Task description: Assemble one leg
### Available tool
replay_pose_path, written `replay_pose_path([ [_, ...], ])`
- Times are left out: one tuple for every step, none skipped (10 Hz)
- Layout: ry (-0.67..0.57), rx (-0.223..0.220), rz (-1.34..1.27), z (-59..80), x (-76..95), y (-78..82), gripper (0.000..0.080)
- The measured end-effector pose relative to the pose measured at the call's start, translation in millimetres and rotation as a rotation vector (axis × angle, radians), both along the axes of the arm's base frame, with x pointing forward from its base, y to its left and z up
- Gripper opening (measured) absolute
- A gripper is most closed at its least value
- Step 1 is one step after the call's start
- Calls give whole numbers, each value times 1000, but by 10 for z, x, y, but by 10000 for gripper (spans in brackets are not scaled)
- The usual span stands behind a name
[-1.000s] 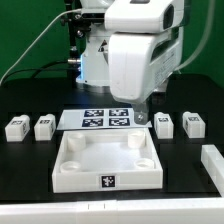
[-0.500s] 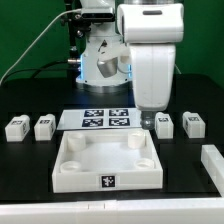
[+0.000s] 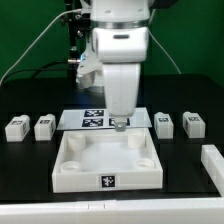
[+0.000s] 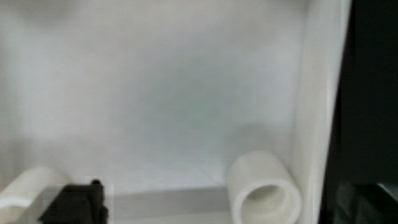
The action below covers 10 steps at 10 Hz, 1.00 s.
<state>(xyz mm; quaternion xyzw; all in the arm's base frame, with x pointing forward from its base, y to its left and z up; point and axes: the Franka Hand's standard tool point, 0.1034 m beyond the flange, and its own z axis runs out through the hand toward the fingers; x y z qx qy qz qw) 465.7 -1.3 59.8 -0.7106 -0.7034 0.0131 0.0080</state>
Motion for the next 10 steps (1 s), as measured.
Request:
replay_pose_path([
  [-5, 7, 3, -128, -171, -107, 650],
  [20, 12, -11, -249, -262, -154, 650],
  [27, 15, -15, -332, -272, -154, 650],
  [39, 19, -17, -410, -305, -139, 650],
  [49, 20, -22, -452, -335, -123, 650],
  [56, 21, -24, -489, -359, -130, 650],
  [61, 21, -27, -510, -369, -141, 650],
  [61, 21, -27, -510, -371, -140, 650],
  [62, 21, -27, -512, -373, -141, 537],
  [62, 21, -27, -513, -374, -142, 401],
])
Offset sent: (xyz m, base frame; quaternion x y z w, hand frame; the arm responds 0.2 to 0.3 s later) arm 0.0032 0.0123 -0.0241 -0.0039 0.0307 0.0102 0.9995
